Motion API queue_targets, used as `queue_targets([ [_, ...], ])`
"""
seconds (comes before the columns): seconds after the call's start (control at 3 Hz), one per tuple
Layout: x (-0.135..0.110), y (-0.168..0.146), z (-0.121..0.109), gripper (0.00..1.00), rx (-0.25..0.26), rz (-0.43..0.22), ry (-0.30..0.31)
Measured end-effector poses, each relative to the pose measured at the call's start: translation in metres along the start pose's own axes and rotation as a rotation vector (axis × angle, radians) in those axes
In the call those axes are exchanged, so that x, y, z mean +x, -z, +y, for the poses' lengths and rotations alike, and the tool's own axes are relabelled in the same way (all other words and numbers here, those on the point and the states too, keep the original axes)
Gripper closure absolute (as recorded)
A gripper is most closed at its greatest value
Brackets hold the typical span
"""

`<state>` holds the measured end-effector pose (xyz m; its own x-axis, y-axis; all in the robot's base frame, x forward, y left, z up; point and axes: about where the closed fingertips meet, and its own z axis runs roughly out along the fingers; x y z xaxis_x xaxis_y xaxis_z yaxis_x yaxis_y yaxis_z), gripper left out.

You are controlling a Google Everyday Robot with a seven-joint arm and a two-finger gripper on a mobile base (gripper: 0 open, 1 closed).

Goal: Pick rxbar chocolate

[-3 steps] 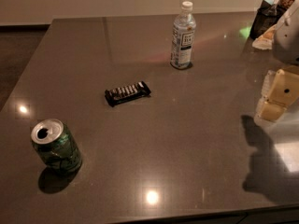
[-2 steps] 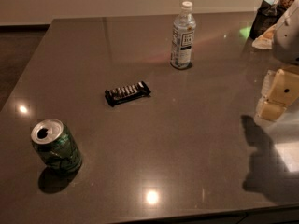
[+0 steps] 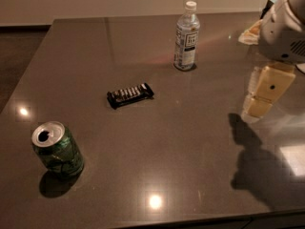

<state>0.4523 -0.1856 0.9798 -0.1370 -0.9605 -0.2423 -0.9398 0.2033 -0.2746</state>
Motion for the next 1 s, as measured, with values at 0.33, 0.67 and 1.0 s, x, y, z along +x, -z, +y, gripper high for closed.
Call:
queue_targets([
  [0.33, -0.052, -0.018, -0.014, 0.0, -0.017, -0.104, 0.07],
  [0.67, -0.097, -0.048, -0.032, 0.0, -0.057, -0.17, 0.099],
  [1.0, -0.122, -0.077, -0.04, 0.0, -0.086, -0.185, 0.118],
])
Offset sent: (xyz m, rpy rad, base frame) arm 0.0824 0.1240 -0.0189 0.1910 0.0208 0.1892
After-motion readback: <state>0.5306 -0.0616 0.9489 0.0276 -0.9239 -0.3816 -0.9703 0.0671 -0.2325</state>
